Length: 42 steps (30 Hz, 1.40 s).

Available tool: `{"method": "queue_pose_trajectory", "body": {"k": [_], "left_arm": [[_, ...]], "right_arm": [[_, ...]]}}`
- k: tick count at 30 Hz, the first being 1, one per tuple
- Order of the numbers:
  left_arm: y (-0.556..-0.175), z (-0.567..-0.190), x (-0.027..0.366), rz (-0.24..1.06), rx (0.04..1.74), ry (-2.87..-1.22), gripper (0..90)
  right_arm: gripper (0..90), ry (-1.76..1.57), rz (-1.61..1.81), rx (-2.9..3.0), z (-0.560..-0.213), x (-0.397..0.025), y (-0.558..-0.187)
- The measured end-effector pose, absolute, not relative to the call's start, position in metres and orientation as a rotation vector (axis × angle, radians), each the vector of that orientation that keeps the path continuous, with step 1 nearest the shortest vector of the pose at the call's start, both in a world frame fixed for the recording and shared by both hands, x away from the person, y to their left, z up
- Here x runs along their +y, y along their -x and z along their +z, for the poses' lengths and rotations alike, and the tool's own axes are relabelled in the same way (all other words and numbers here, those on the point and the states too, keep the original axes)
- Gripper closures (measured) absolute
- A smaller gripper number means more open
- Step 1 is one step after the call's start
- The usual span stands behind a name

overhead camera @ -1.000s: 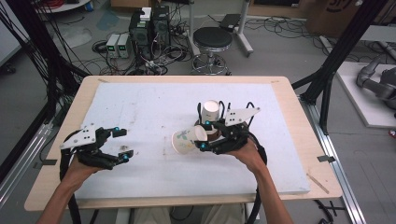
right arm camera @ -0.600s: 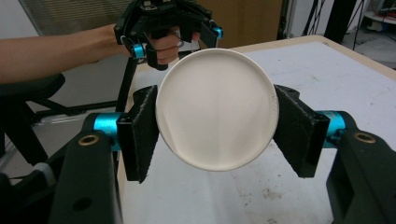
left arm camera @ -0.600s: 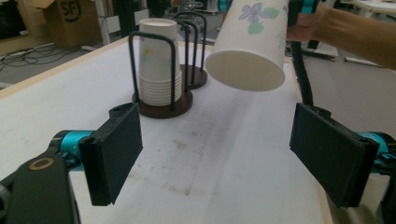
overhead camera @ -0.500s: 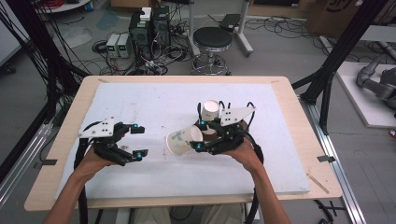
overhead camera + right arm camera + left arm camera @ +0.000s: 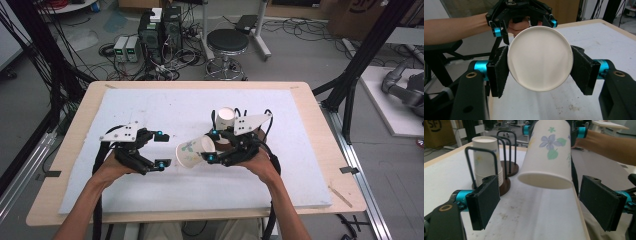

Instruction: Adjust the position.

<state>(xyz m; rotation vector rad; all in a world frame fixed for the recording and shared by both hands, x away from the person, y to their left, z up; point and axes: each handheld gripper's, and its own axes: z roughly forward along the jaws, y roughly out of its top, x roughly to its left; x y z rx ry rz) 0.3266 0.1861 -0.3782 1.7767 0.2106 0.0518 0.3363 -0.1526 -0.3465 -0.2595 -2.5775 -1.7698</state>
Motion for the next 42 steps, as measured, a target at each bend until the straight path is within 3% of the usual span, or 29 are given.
{"method": "queue_pose_trajectory", "body": {"k": [19, 42], "left_arm": [[-0.333, -0.368, 0.148, -0.004, 0.123, -1.771, 16.7], [-0.335, -0.370, 0.134, -0.028, 0.111, -1.786, 16.8]], "right_arm": [[36.7, 0.221, -1.759, -2.563, -0.347, -0.145, -0.336], [36.7, 0.204, -1.797, -2.513, -0.346, -0.143, -0.337]]}}
